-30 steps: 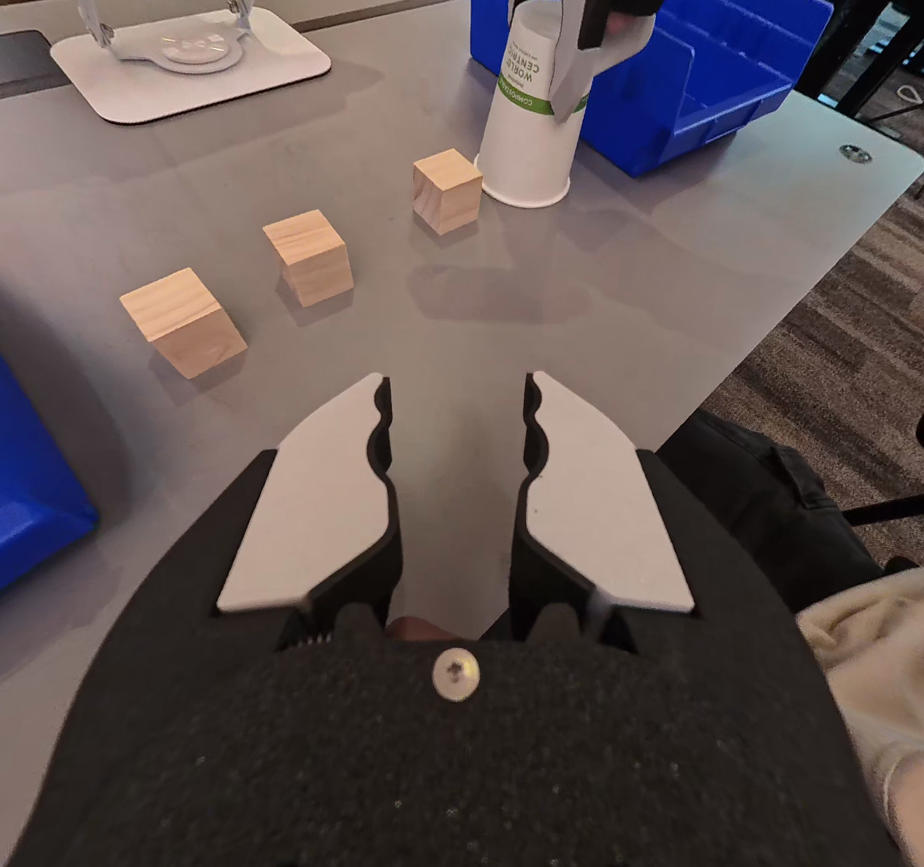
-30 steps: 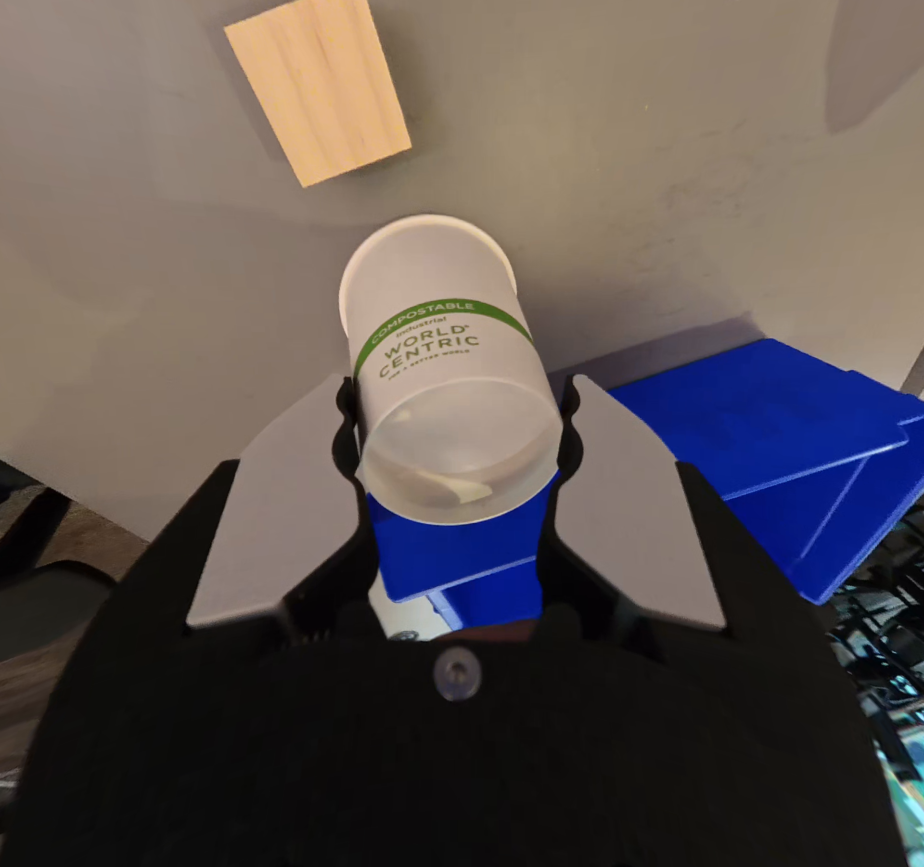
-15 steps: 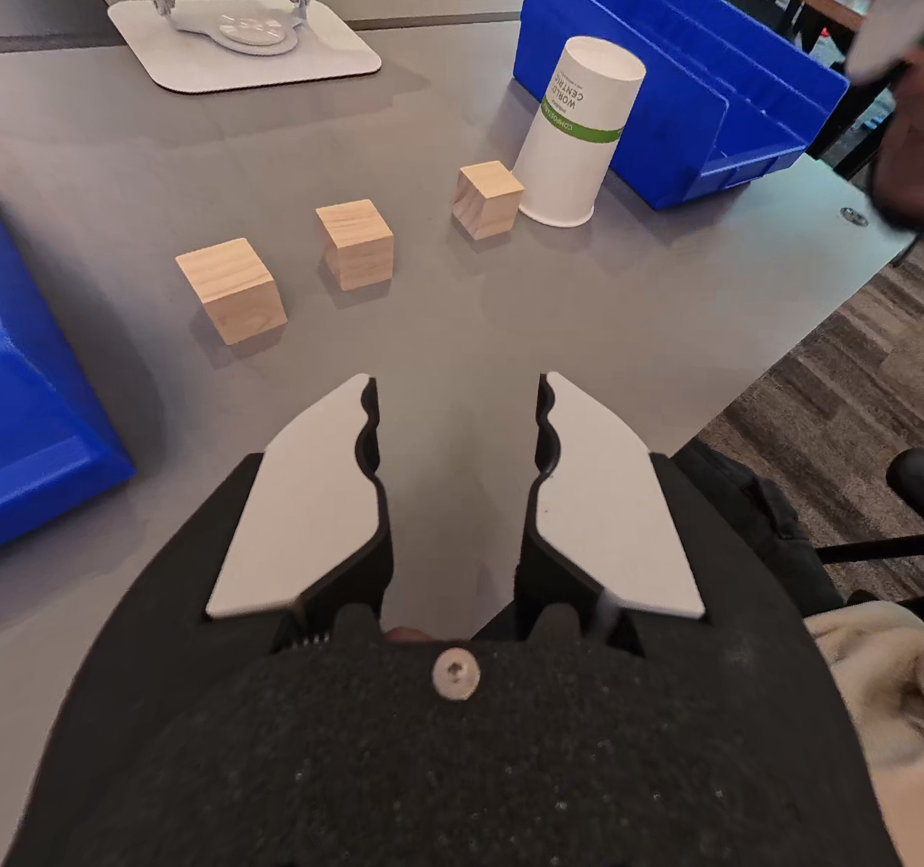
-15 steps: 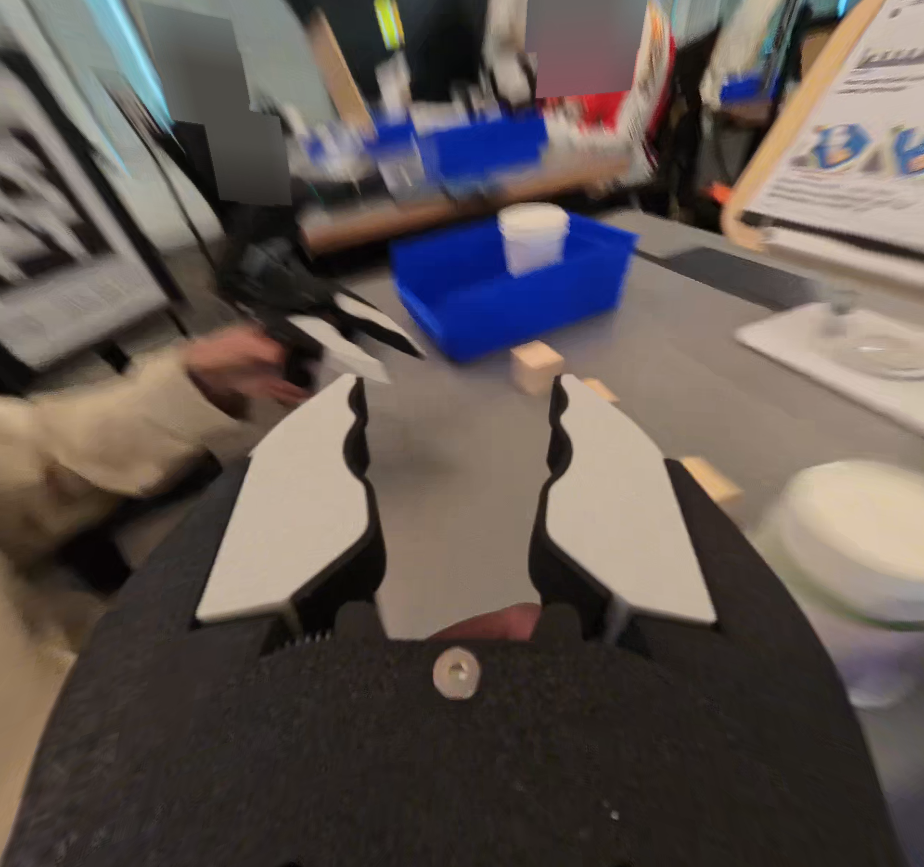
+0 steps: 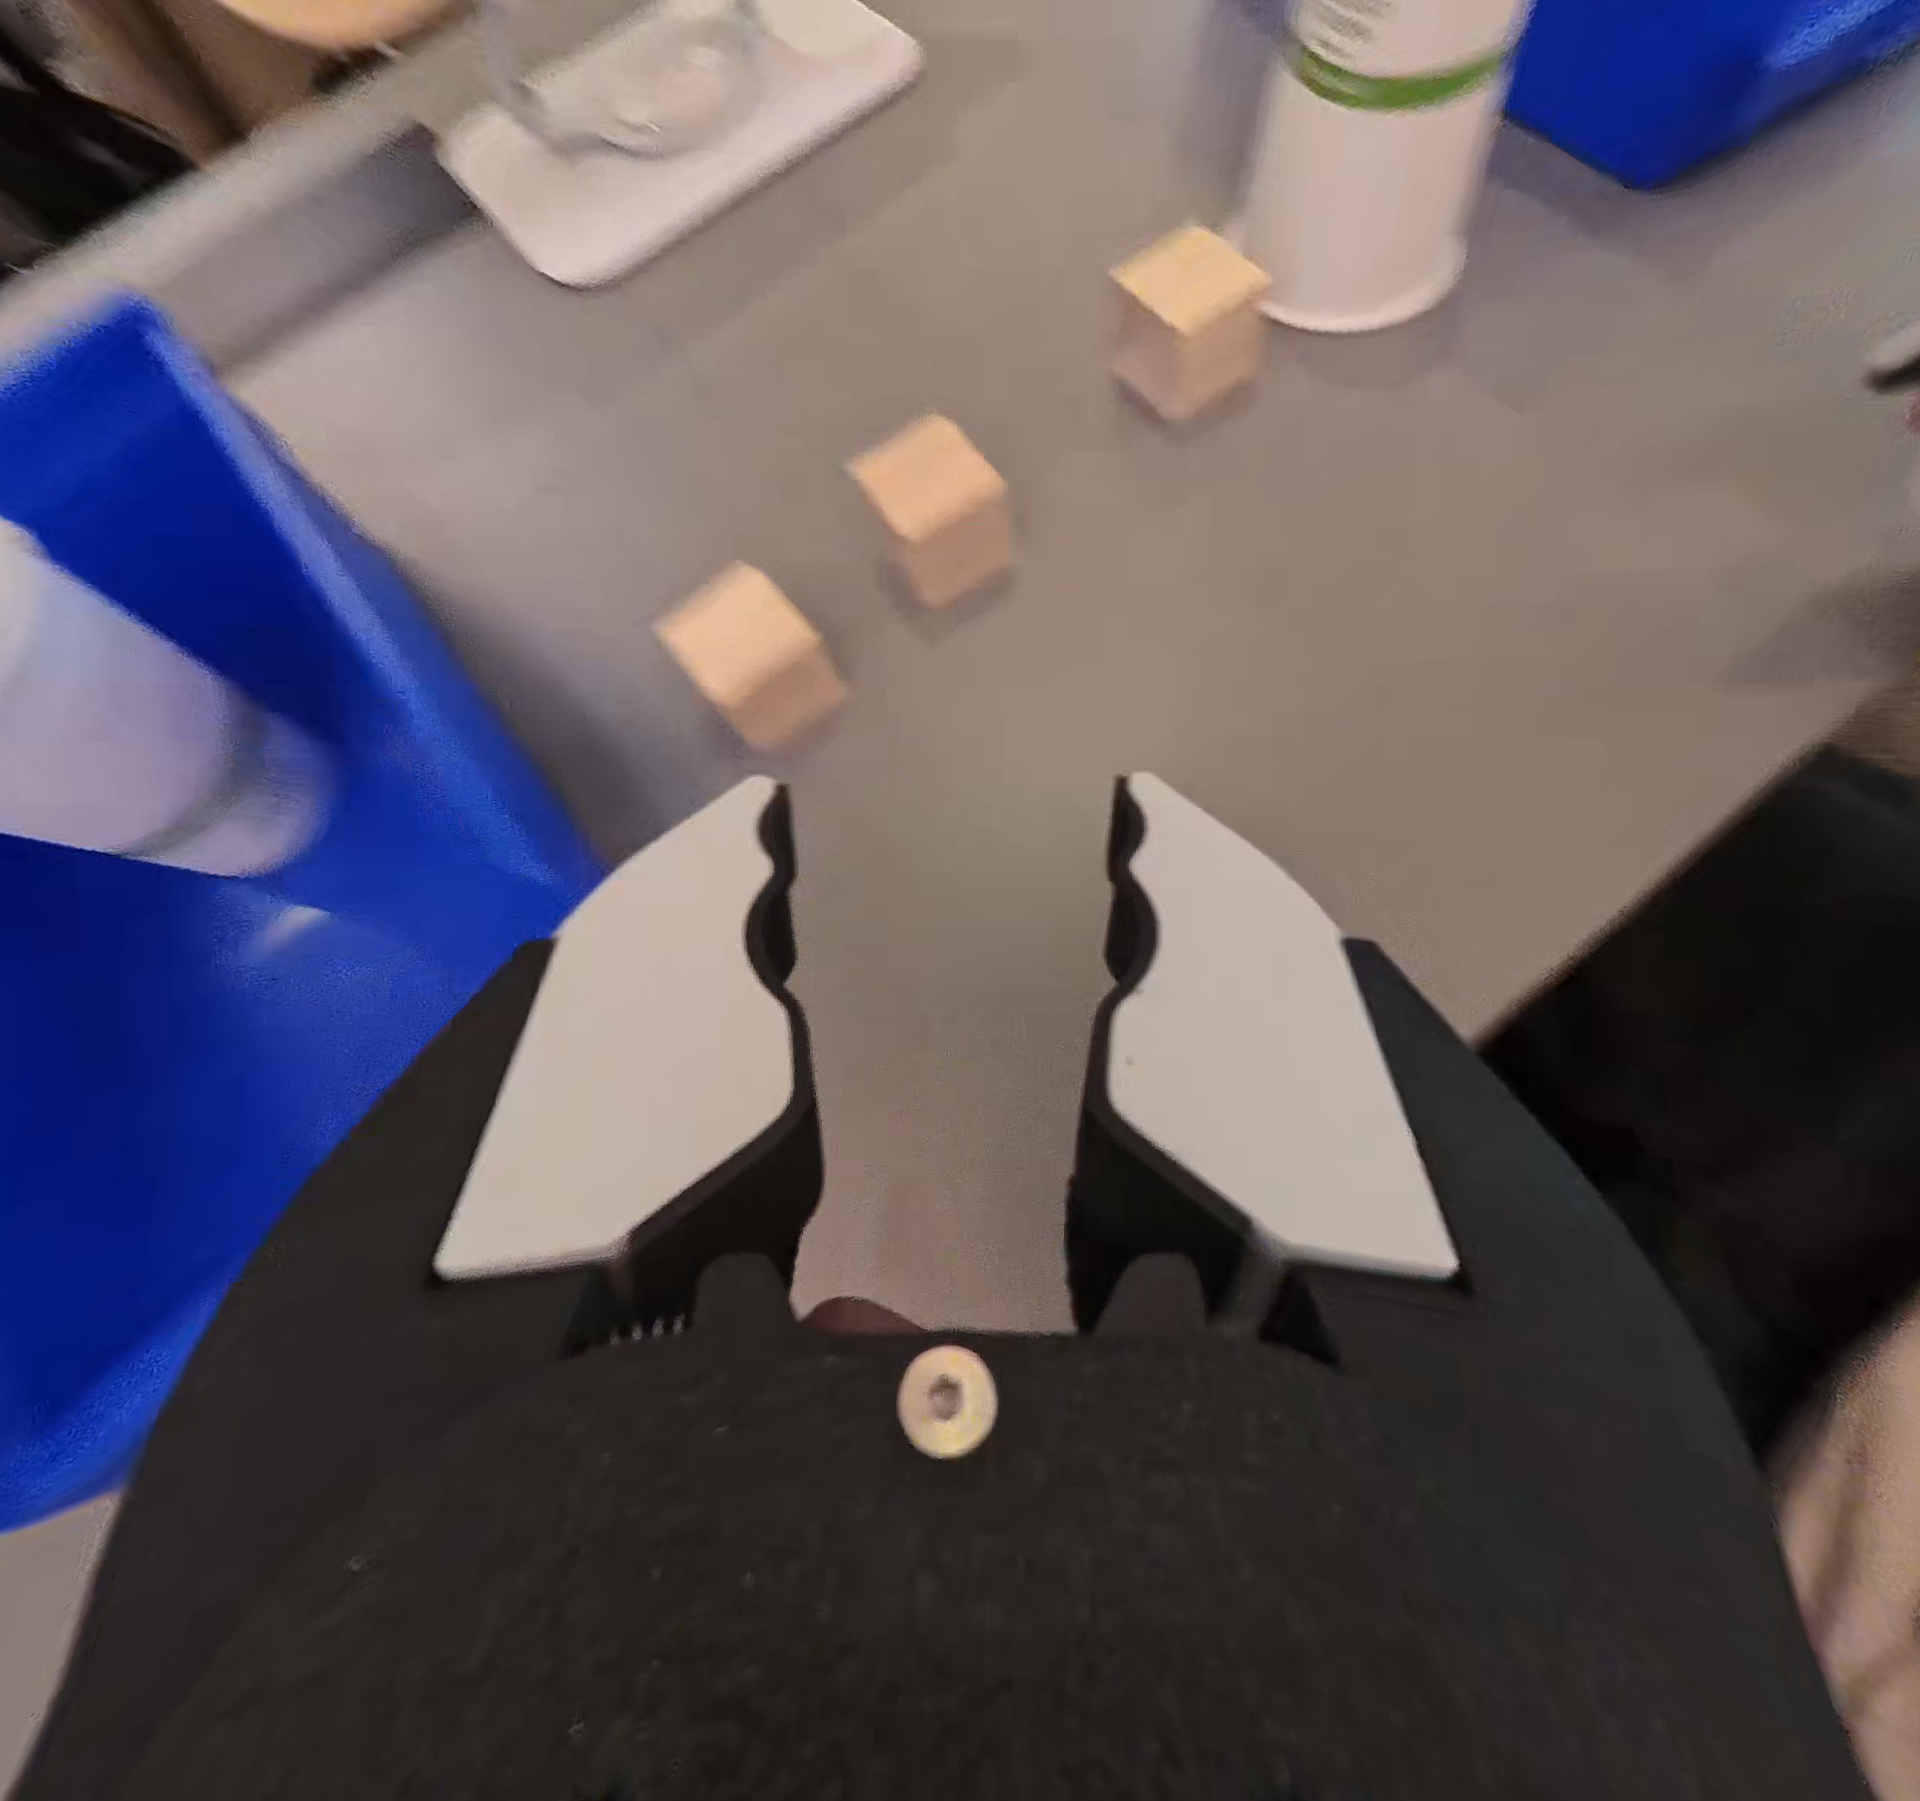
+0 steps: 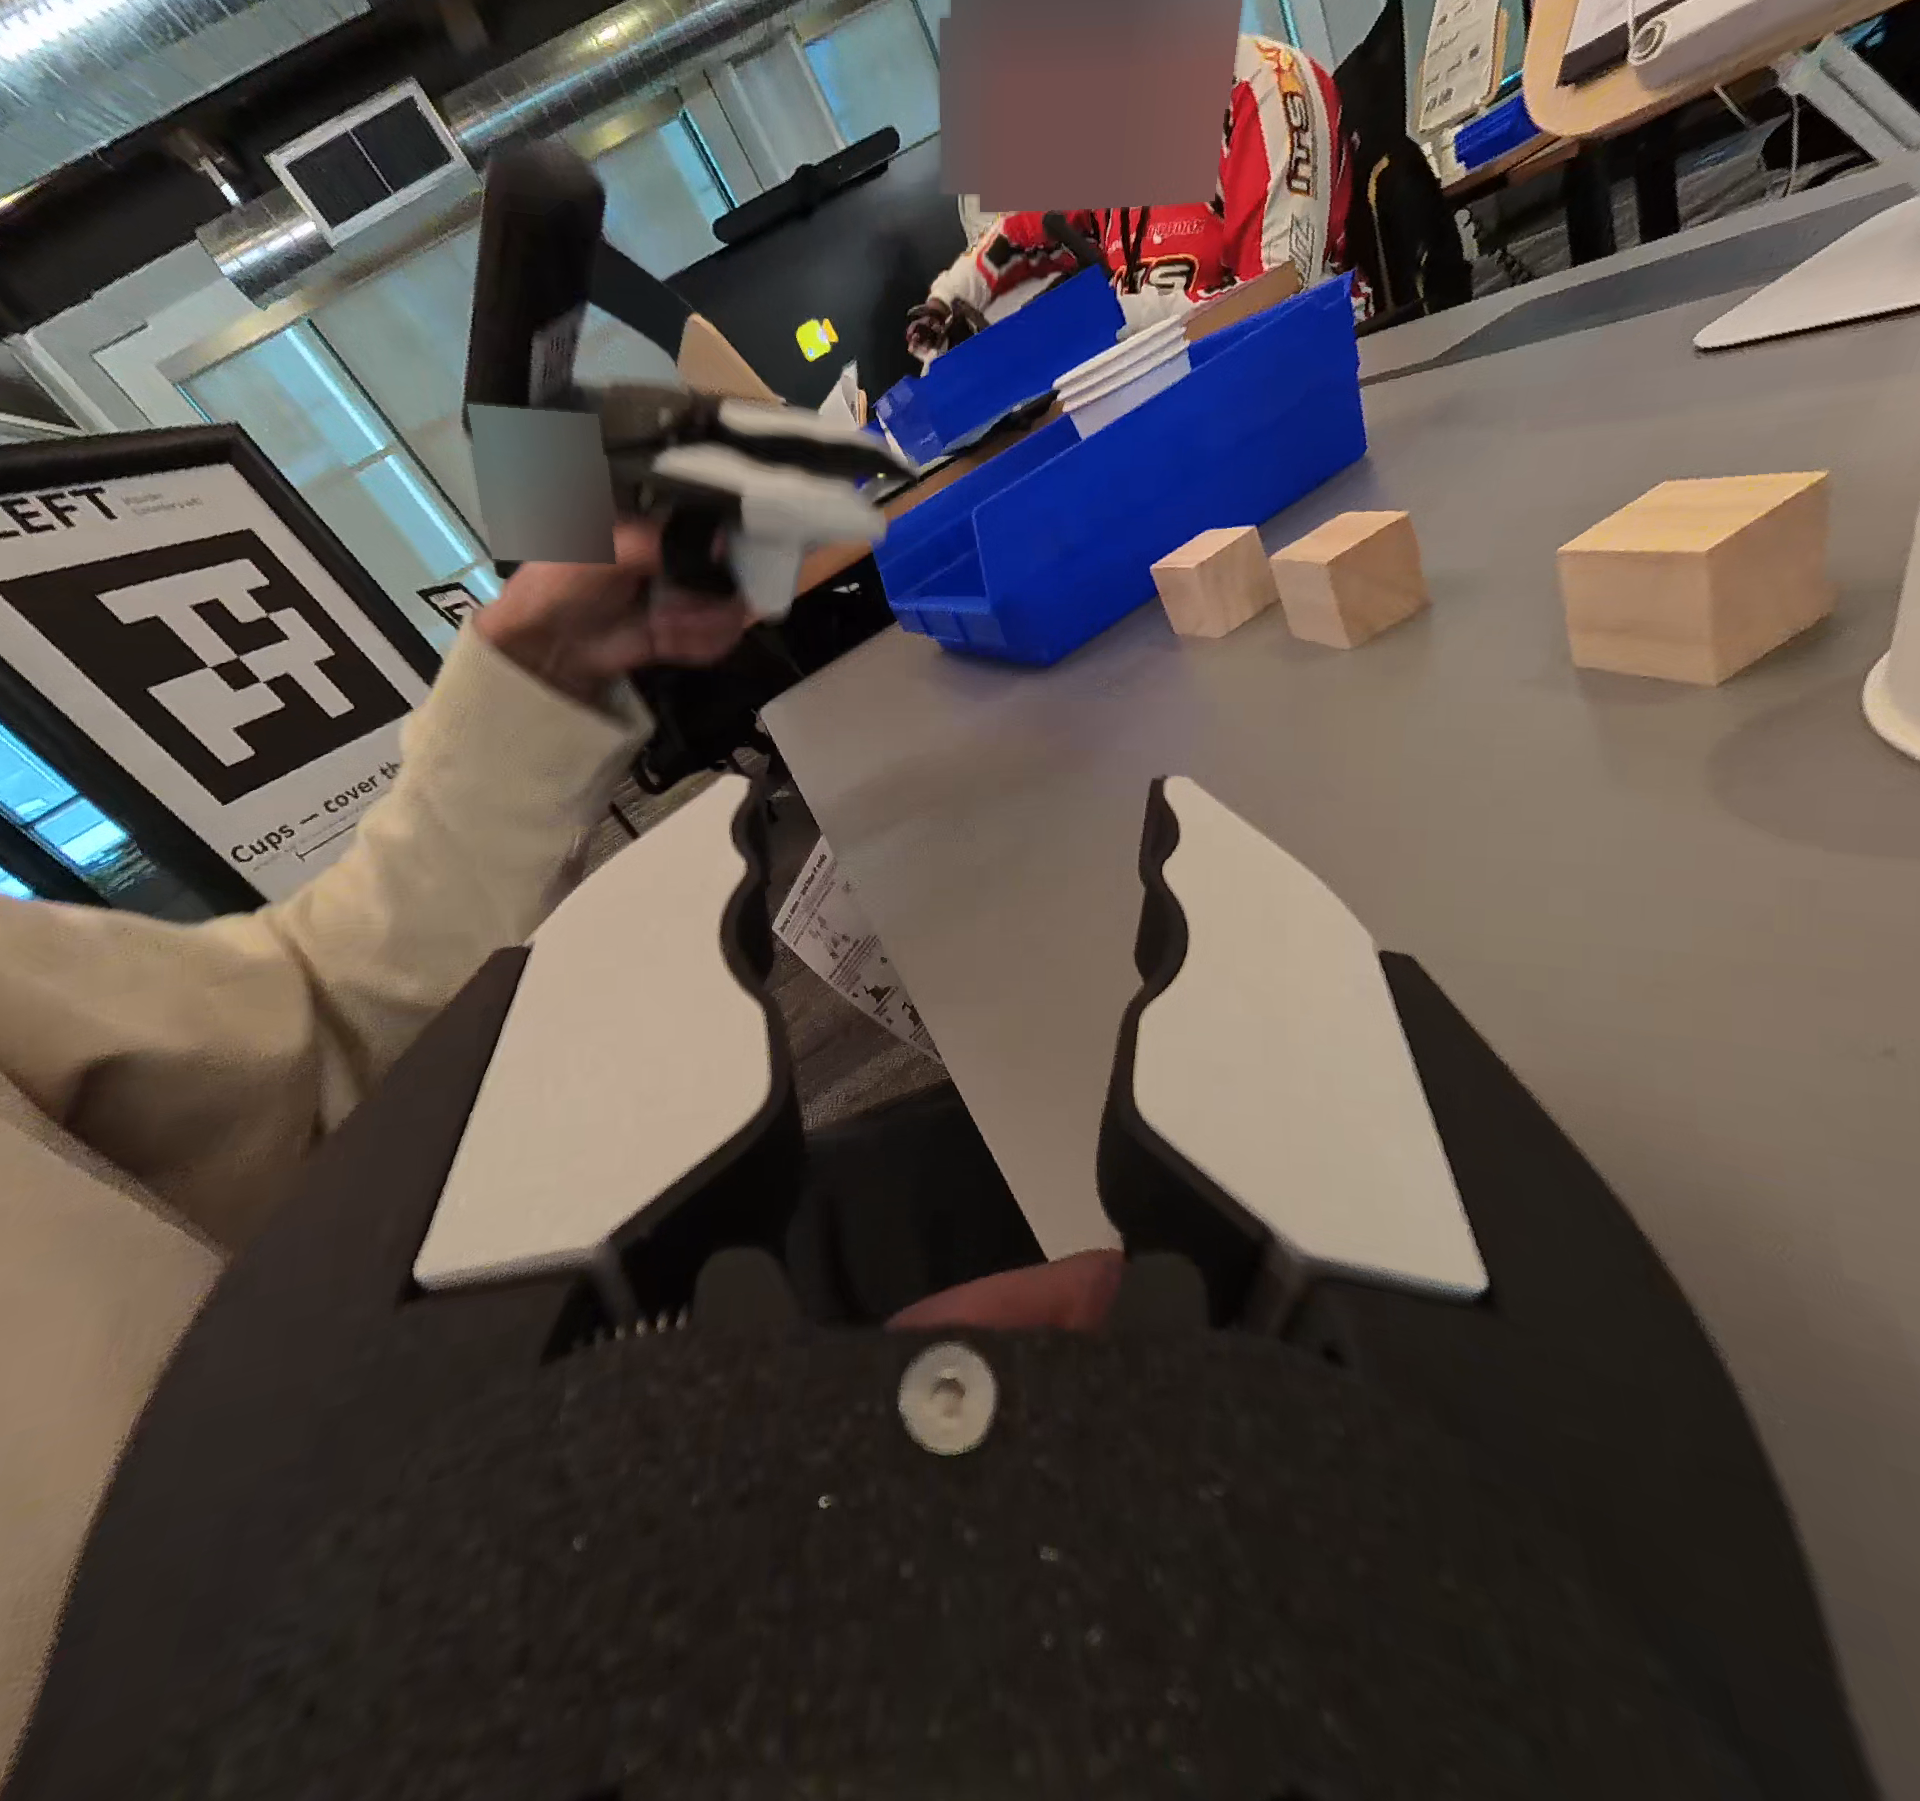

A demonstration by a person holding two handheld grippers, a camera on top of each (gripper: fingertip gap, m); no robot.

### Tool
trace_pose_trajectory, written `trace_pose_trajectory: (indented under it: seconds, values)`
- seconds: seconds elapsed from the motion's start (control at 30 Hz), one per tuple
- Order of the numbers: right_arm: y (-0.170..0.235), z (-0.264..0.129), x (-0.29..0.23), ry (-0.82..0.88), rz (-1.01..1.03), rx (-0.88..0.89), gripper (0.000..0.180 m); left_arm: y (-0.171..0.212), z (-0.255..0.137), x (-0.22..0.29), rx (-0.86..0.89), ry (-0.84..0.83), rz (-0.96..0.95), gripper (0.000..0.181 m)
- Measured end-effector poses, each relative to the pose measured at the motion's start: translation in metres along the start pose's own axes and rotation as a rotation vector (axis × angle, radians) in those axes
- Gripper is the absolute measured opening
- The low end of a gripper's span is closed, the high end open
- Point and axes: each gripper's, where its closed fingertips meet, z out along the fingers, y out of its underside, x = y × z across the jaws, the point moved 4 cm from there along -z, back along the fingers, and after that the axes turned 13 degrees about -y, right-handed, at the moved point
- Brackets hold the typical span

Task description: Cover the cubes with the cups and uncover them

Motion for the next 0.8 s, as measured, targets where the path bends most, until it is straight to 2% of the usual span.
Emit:
trace_pose_trajectory:
  seconds: [0.03,0.1,0.23,0.37,0.5,0.67,0.8]
  values:
    - [-0.001,0.000,-0.001,-0.007,-0.003,0.002,0.068,-0.015,0.002,-0.021,-0.001,-0.034,0.034,0.048]
    - [-0.004,0.000,-0.005,-0.034,-0.002,0.006,0.066,-0.037,0.012,-0.058,-0.054,-0.075,0.126,0.053]
    - [-0.005,-0.002,-0.007,-0.034,-0.036,-0.015,0.064,-0.059,0.049,-0.142,-0.258,-0.150,0.296,0.043]
    - [-0.003,-0.001,-0.005,-0.051,-0.002,-0.021,0.064,-0.054,0.097,-0.202,-0.497,-0.075,0.280,0.042]
    - [0.002,-0.001,-0.005,-0.052,0.003,-0.043,0.064,-0.044,0.122,-0.226,-0.580,-0.037,0.281,0.039]
    - [0.006,-0.001,-0.004,-0.057,0.028,-0.058,0.064,-0.040,0.127,-0.224,-0.598,0.059,0.270,0.033]
    - [0.008,0.001,-0.004,-0.064,0.035,-0.065,0.063,-0.034,0.128,-0.226,-0.630,0.055,0.299,0.032]
